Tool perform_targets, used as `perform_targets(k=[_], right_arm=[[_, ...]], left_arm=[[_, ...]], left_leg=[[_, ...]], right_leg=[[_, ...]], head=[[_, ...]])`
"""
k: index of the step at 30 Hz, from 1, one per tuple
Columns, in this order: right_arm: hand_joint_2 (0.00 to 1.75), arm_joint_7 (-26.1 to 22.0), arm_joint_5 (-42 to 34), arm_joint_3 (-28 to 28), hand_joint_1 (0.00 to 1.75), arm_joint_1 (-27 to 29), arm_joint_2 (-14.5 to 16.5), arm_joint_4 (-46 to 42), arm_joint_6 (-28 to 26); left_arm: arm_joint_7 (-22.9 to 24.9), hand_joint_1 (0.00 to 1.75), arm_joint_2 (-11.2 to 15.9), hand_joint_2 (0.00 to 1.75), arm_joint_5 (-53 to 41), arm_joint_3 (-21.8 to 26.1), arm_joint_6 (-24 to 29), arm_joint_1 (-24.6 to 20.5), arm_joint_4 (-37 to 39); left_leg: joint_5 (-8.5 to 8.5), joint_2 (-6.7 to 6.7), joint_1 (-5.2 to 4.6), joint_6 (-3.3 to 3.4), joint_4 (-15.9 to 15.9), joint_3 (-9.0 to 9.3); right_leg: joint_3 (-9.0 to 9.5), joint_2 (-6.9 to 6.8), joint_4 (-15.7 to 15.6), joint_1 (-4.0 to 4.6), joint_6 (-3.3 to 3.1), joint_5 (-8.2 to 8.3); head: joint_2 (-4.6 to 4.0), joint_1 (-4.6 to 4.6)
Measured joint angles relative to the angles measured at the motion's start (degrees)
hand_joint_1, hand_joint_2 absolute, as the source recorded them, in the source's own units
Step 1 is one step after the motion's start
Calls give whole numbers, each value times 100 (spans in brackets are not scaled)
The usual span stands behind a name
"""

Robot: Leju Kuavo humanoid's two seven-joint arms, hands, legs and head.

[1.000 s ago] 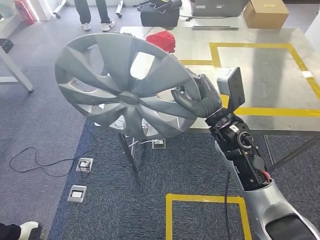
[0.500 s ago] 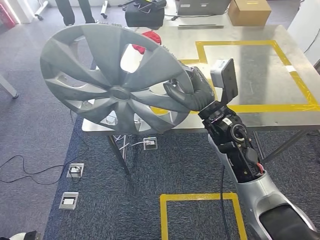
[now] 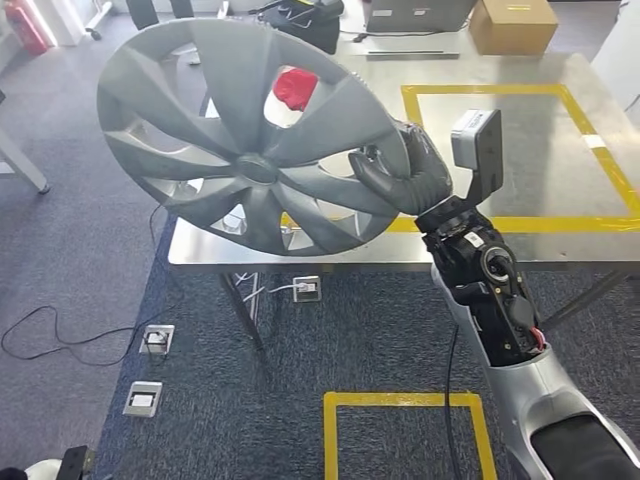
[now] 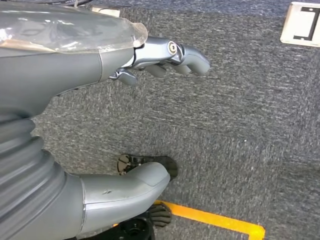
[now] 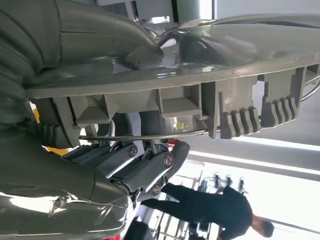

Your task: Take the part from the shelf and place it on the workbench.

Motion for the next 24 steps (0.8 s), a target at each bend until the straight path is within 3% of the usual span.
perform_targets(k=[2,3,6,7,8,9,12,14,16,18,19,21,22,23,24], right_arm=[[175,3,3,-2,175,1,-12,-4,-9],[175,4,4,-3,175,0,-18,-5,-13],[175,1,1,-1,175,2,-23,-5,-26],[175,1,1,-1,175,6,-24,-5,-31],[175,3,3,-2,175,8,-24,-5,-38],[175,5,4,-3,175,9,-25,-5,-45],[175,-6,7,-10,175,-15,-26,-5,-56],[175,-19,7,-18,175,-34,-28,-5,-65],[175,-24,9,-33,175,-42,-42,-4,-76],[175,-26,13,-72,175,-54,-83,-3,-84],[175,-28,13,-92,175,-60,-105,-3,-89],[175,-33,11,-120,175,-57,-132,-3,-103],[175,-34,10,-133,175,-43,-144,-3,-109],[175,-32,9,-147,175,-27,-157,-3,-112],[175,-30,9,-161,175,-13,-174,-3,-112]], left_arm=[[0,0,-1,175,-1,-1,-1,-7,0],[0,0,-2,175,-4,-1,-1,-10,0],[1,0,-1,175,-22,-2,0,-12,0],[2,0,-2,175,-28,-3,-1,-10,0],[2,0,-4,175,-34,-4,-1,-10,0],[2,0,-6,175,-43,-8,-1,-13,-1],[2,0,6,175,-65,-39,-1,-40,-1],[4,0,14,175,-84,-68,0,-60,0],[8,0,10,175,-104,-87,1,-69,-1],[10,0,-2,175,-128,-108,1,-81,-2],[11,0,-9,175,-140,-120,2,-89,-1],[13,0,-22,175,-153,-137,3,-98,-1],[15,0,-29,175,-157,-140,3,-98,-1],[17,0,-37,175,-158,-143,3,-98,-1],[19,0,-45,175,-158,-145,4,-98,-1]], left_leg=[[-71,15,18,-51,82,-36],[-191,12,26,-69,268,-117],[-720,-8,27,-98,1398,-649],[-794,-11,26,-97,1677,-786],[-765,-12,25,-88,1749,-823],[-634,-14,24,-69,1577,-738],[-142,-62,-1,22,388,-140],[-79,-90,-34,56,24,35],[-78,-76,-41,88,-11,48],[-64,-60,-22,144,-50,67],[-60,-52,-14,169,-65,75],[-70,-37,-20,202,-62,82],[-77,-30,-21,206,-59,88],[-88,-25,-20,207,-56,101],[-101,-24,-15,200,-52,121]], right_leg=[[3,22,-24,-3,-85,39],[9,31,-45,-8,-128,59],[-4,60,-60,12,-201,82],[-7,73,-60,23,-206,82],[-7,89,-59,32,-210,82],[-3,107,-58,39,-210,81],[0,159,-51,57,-185,67],[-18,180,-50,62,-139,57],[-26,186,-53,51,-75,41],[-122,143,145,41,-19,-112],[-253,116,432,36,0,-277],[-649,83,1295,33,30,-658],[-813,79,1628,31,43,-749],[-893,73,1764,29,53,-728],[-853,64,1646,24,59,-586]], head=[[0,-48],[0,-75],[0,-193],[0,-220],[0,-236],[0,-246],[0,-264],[0,-266],[0,-262],[0,-251],[0,-235],[0,-199],[0,-186],[0,-174],[0,-157]])
